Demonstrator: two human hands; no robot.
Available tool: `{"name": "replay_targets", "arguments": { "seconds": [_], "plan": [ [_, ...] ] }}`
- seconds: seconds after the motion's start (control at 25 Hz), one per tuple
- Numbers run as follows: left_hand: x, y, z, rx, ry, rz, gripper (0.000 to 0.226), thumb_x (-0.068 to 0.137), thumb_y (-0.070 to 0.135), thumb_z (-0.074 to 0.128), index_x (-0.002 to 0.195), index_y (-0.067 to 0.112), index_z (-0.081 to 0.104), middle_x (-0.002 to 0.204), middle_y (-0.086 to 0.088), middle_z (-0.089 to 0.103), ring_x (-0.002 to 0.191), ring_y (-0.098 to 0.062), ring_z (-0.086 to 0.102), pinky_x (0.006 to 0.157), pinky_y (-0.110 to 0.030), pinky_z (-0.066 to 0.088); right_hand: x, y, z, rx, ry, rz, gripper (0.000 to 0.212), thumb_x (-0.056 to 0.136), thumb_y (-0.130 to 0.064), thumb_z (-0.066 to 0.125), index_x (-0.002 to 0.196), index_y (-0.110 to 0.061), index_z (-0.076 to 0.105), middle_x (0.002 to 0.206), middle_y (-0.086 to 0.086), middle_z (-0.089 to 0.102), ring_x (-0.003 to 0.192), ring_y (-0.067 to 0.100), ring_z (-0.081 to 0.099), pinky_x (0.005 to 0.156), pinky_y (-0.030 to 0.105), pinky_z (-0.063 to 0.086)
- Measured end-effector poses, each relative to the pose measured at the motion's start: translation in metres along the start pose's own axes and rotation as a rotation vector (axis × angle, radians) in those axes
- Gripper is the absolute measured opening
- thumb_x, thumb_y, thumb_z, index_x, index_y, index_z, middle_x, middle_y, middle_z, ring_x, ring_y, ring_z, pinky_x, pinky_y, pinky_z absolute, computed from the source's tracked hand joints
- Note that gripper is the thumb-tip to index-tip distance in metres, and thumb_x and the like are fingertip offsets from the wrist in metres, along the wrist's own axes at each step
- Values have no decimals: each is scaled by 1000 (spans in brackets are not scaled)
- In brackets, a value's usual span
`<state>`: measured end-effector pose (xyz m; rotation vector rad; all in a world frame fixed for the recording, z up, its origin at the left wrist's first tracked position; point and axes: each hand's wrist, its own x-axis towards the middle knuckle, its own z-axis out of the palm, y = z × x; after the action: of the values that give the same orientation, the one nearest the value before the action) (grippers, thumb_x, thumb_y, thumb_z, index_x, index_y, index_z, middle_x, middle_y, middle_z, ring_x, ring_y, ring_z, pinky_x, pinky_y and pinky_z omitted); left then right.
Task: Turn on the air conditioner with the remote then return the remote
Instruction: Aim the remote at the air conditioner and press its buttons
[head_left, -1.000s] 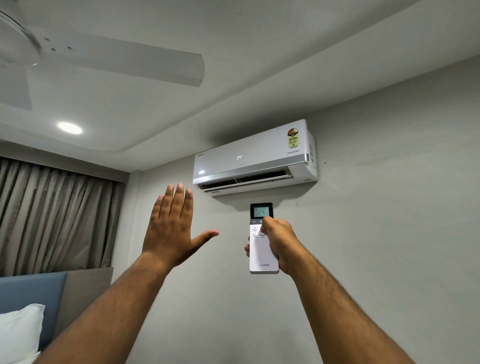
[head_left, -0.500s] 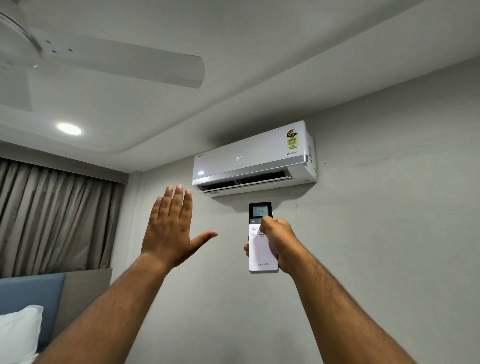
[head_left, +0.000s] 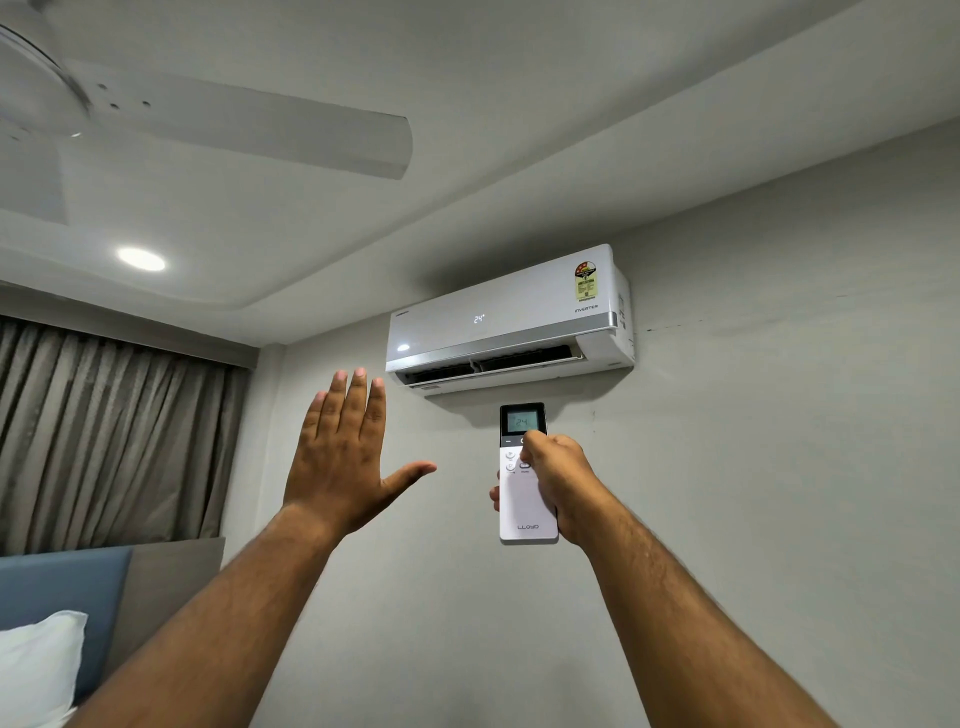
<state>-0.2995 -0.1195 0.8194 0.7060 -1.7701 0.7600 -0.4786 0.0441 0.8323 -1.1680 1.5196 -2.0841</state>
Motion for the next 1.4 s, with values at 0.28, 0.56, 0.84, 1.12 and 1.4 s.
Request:
{"name": "replay_targets", "arguments": {
  "seconds": [0.28, 0.56, 0.84, 1.12, 1.4],
  "plan": [
    [0, 2, 0, -3, -2, 5, 112, 78, 86, 14, 152, 2, 9, 162, -21, 13, 150, -35, 6, 121, -49, 9, 0, 0, -4, -21, 9, 4, 8, 86, -15, 45, 93, -13, 44, 80, 21, 67, 54, 35, 72, 56, 42, 60],
    [-1, 5, -1, -22, 1, 10, 112, 78, 86, 13, 152, 2, 8, 162, -20, 11, 150, -35, 4, 122, -50, 10, -2, -1, -5, -3, 6, -3, 6, 86, -14, 45, 91, -12, 43, 80, 21, 65, 52, 36, 70, 52, 40, 58],
    [0, 7, -1, -15, 1, 7, 112, 77, 86, 10, 153, 3, 5, 162, -20, 8, 151, -34, 1, 122, -49, 7, -2, -1, -8, -18, 13, 10, 7, 87, -15, 45, 93, -13, 43, 81, 21, 66, 53, 35, 71, 56, 41, 59],
    [-1, 9, -1, -30, 2, 5, 112, 77, 86, 12, 152, 3, 6, 162, -20, 8, 151, -34, 1, 122, -50, 8, -2, -3, -8, -18, 13, 1, 7, 86, -15, 45, 92, -13, 43, 80, 21, 65, 53, 36, 71, 54, 40, 59],
    [0, 9, -1, -29, 5, 4, 112, 78, 86, 13, 152, 3, 6, 162, -20, 9, 150, -35, 3, 122, -50, 9, -1, -3, -8, -39, 17, -21, 4, 88, -16, 45, 91, -13, 45, 78, 20, 68, 54, 34, 72, 54, 41, 60]
  ]
}}
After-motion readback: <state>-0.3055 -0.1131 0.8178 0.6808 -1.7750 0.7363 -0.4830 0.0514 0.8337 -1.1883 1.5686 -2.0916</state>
